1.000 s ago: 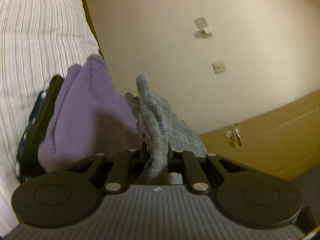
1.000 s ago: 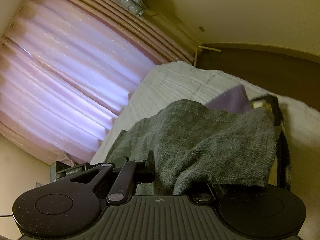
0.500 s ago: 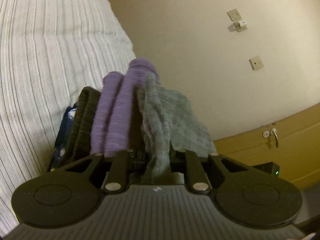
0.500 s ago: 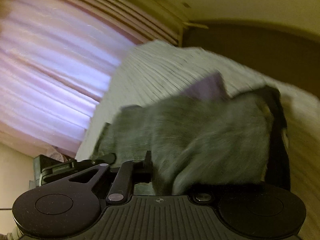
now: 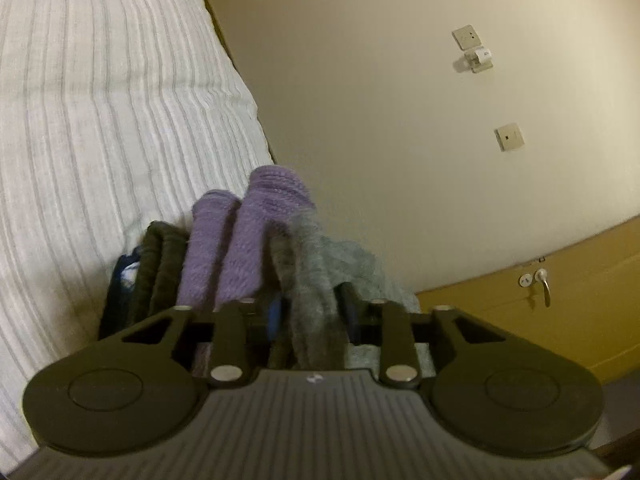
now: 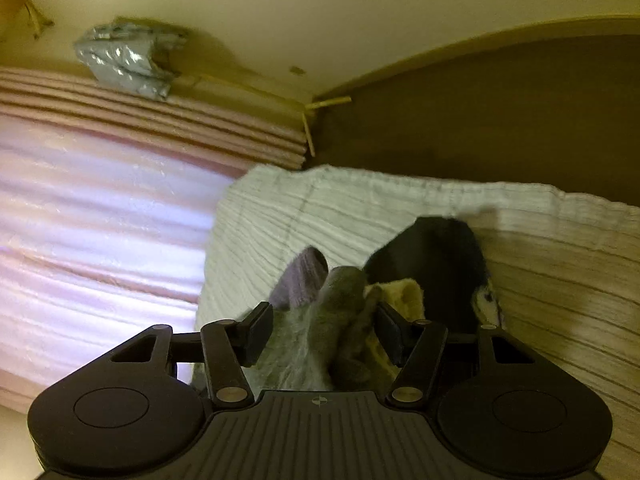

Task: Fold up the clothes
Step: 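Lower the grey shorts onto the purple sweater on the stack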

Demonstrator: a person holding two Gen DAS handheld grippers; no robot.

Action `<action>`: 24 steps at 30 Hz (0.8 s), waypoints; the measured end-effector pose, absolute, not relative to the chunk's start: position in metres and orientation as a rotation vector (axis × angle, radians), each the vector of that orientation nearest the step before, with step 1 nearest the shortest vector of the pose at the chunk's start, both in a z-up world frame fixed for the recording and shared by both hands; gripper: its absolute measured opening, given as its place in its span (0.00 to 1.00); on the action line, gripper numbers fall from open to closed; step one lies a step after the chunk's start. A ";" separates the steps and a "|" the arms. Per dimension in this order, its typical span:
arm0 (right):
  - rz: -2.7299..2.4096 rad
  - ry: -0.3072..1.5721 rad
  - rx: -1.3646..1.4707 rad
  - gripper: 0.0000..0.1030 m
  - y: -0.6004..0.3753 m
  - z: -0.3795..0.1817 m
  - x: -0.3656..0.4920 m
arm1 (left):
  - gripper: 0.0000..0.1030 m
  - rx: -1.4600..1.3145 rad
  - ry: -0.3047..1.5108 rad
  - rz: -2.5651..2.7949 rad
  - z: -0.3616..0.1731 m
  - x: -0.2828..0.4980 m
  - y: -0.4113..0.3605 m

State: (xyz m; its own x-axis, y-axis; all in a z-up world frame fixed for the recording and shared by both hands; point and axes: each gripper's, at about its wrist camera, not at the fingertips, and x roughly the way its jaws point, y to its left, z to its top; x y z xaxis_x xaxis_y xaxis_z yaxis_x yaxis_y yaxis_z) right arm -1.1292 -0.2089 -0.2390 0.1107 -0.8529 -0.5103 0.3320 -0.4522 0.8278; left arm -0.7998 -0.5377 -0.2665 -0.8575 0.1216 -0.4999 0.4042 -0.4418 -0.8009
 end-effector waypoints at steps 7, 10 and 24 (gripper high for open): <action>-1.738 -0.338 1.046 0.10 -0.206 -0.186 -1.099 | 0.06 0.622 1.352 -2.539 -0.250 -0.788 -0.527; -1.804 -0.245 0.962 0.10 -0.215 -0.185 -1.088 | 0.05 0.610 1.296 -2.513 -0.255 -0.786 -0.527; -2.176 -0.100 1.098 0.58 -0.212 -0.175 -1.066 | 0.08 0.695 1.003 -2.379 -0.203 -0.781 -0.512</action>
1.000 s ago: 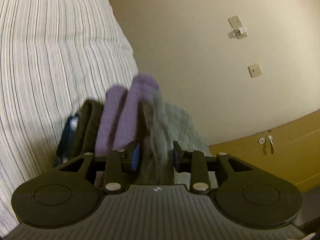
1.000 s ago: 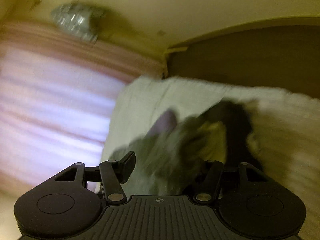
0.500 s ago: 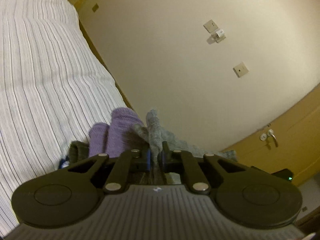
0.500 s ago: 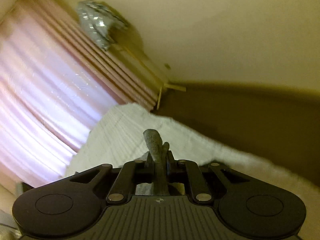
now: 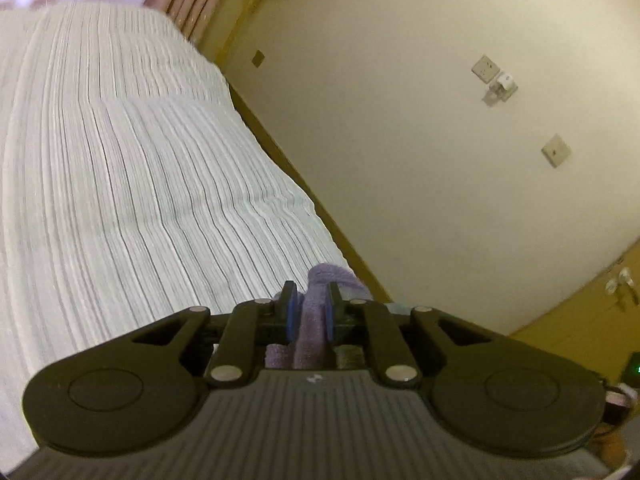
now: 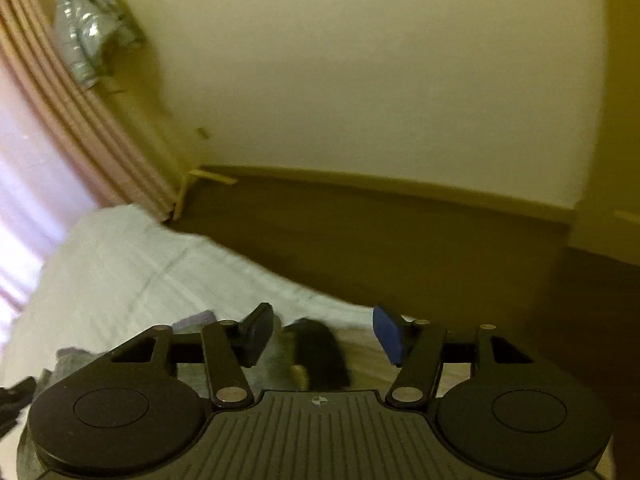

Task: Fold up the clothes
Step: 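Lower the grey shorts onto the purple sweater on the stack, then open both grippers and lay the shorts flat over the stack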

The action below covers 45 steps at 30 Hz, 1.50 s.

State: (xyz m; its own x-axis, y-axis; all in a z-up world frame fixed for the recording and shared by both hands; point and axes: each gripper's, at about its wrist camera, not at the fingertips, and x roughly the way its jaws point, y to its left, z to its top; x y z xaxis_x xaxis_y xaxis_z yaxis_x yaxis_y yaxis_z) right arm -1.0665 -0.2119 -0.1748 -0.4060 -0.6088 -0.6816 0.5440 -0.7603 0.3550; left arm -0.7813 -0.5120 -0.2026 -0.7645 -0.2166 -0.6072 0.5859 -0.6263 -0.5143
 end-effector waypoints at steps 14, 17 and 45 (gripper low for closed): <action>-1.977 0.283 0.824 0.48 -0.280 -0.198 -0.965 | 0.05 0.937 0.406 -2.553 -0.223 -0.868 -0.429; -1.973 0.303 0.867 0.48 -0.282 -0.215 -0.970 | 0.06 0.935 0.409 -2.574 -0.236 -0.869 -0.436; -1.916 0.381 1.006 0.48 -0.212 -0.200 -0.889 | 0.02 1.126 0.376 -2.429 -0.203 -0.796 -0.369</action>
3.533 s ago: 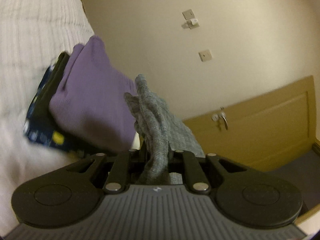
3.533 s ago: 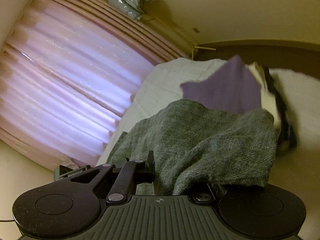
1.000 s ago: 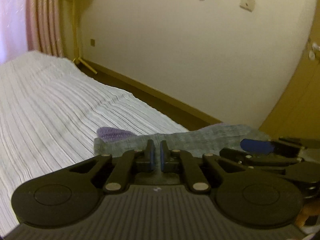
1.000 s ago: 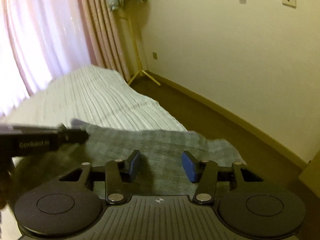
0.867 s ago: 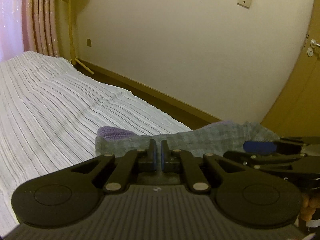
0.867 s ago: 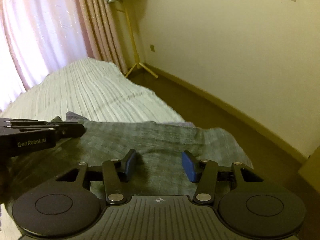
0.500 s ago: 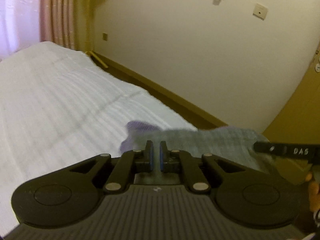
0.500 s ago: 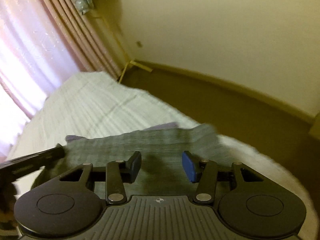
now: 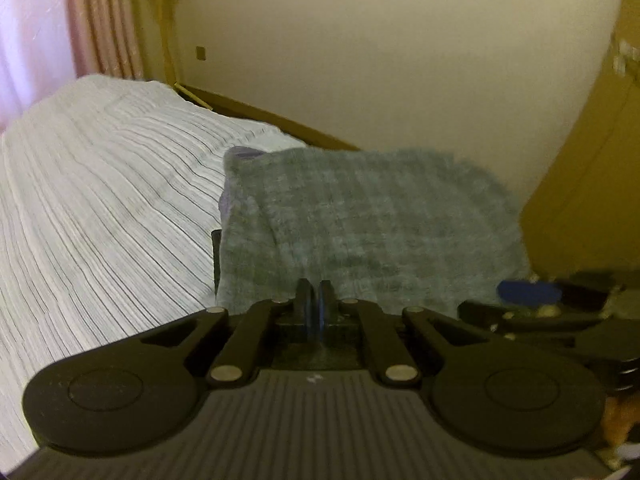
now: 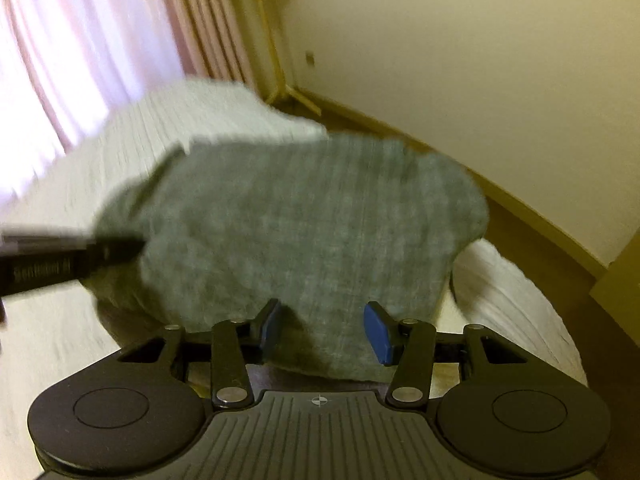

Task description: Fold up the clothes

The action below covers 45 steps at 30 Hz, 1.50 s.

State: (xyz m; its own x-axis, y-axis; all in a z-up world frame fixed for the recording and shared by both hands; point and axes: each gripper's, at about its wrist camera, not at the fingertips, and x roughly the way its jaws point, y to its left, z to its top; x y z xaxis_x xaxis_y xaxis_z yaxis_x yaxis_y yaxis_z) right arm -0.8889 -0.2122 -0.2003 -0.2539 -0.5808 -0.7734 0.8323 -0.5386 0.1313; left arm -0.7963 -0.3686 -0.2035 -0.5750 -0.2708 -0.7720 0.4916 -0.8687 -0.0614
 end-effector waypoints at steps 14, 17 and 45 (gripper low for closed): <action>-1.780 0.255 0.909 0.35 -0.230 -0.157 -0.872 | 0.02 1.038 0.549 -2.397 -0.186 -0.763 -0.387; -1.731 0.296 0.886 0.34 -0.246 -0.170 -0.853 | 0.02 1.027 0.611 -2.372 -0.198 -0.755 -0.393; -1.947 0.251 1.016 0.35 -0.245 -0.183 -0.939 | 0.01 0.983 0.805 -2.171 -0.211 -0.730 -0.448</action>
